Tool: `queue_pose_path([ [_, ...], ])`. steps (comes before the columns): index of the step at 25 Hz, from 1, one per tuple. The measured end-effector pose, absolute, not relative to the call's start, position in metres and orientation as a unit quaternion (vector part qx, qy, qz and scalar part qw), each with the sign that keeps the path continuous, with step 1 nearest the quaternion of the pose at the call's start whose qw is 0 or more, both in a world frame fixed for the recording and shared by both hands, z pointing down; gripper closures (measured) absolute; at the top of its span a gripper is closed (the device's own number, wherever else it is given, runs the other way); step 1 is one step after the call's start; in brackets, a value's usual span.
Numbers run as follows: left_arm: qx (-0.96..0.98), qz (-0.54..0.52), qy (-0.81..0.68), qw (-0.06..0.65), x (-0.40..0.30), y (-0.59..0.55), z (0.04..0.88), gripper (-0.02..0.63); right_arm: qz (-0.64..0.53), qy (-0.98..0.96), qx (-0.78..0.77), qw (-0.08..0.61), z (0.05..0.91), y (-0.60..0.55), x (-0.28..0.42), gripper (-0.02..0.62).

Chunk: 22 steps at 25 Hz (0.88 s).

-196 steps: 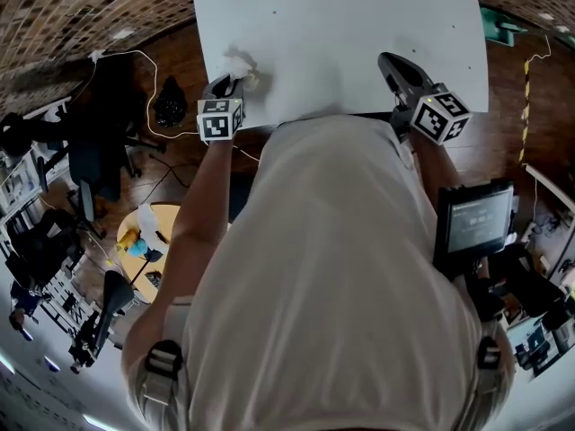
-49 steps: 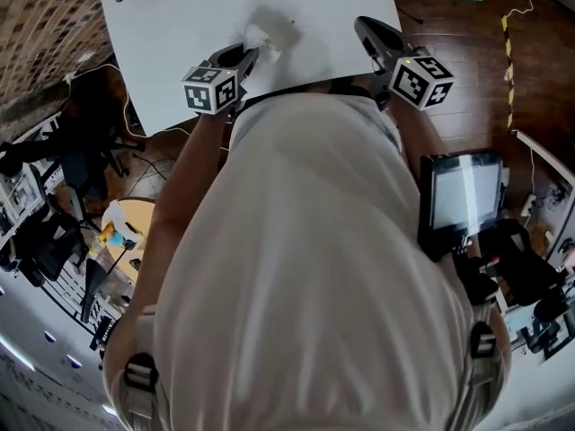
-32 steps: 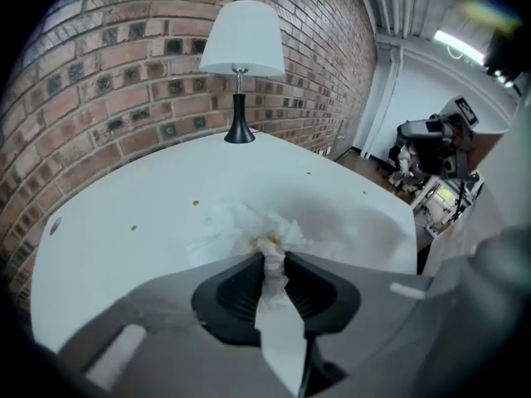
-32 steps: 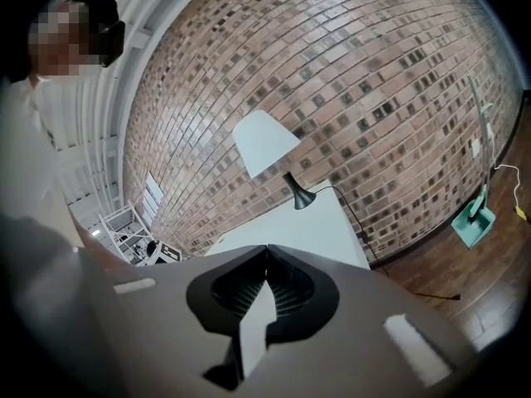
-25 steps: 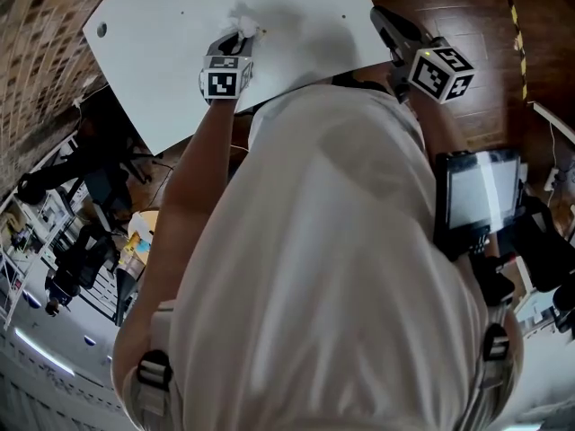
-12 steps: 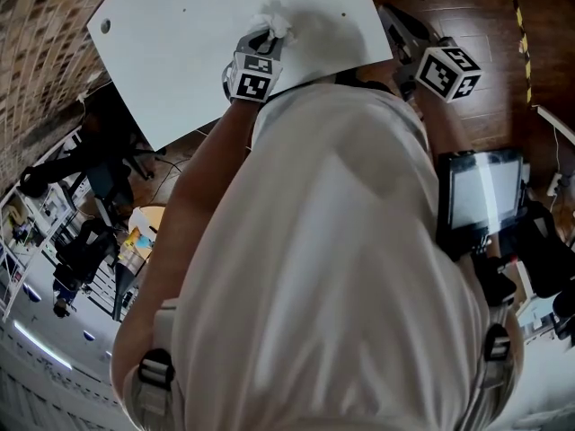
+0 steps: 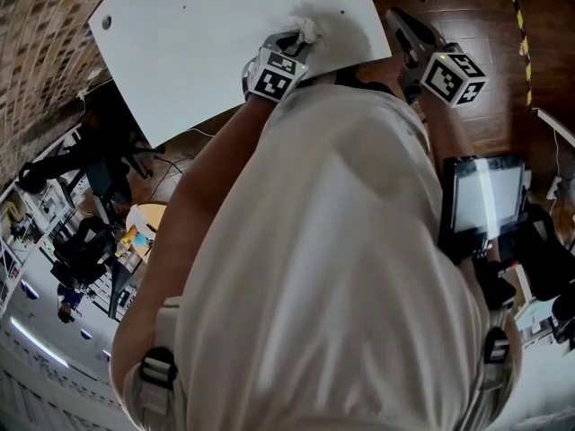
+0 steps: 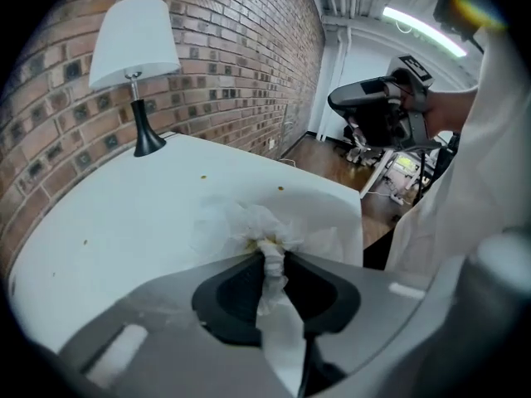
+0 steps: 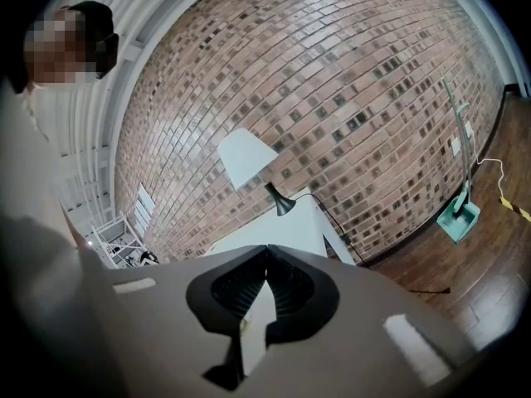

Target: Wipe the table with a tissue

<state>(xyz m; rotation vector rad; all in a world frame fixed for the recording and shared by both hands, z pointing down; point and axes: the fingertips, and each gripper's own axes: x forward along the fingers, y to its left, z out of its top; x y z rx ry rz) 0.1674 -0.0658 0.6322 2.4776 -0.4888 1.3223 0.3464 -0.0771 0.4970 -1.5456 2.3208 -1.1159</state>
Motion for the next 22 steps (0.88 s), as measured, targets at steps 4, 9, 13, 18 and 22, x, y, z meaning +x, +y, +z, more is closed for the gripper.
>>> queue_pose_path([
  [4,0.865,0.435,-0.134,0.212,0.186,-0.057,0.627,0.530,-0.372,0.768,-0.515,0.080,0.494,-0.076,0.349,0.588],
  [9,0.885,0.367,-0.164,0.233,0.175,-0.080,0.599,0.529,-0.365,0.769,-0.517,0.083,0.492,-0.086,0.348,0.588],
  [13,0.890,0.337,-0.220,0.215,0.138,-0.108,0.578,0.529,-0.364,0.771,-0.516,0.086,0.489,-0.085,0.349,0.588],
  [18,0.893,0.372,-0.183,0.173,0.120,-0.093,0.577,0.528,-0.360,0.771,-0.518,0.083,0.488,-0.076,0.350,0.588],
  [22,0.894,0.387,-0.155,0.164,0.137,-0.075,0.586,0.528,-0.360,0.769,-0.522,0.083,0.489,-0.073,0.355,0.588],
])
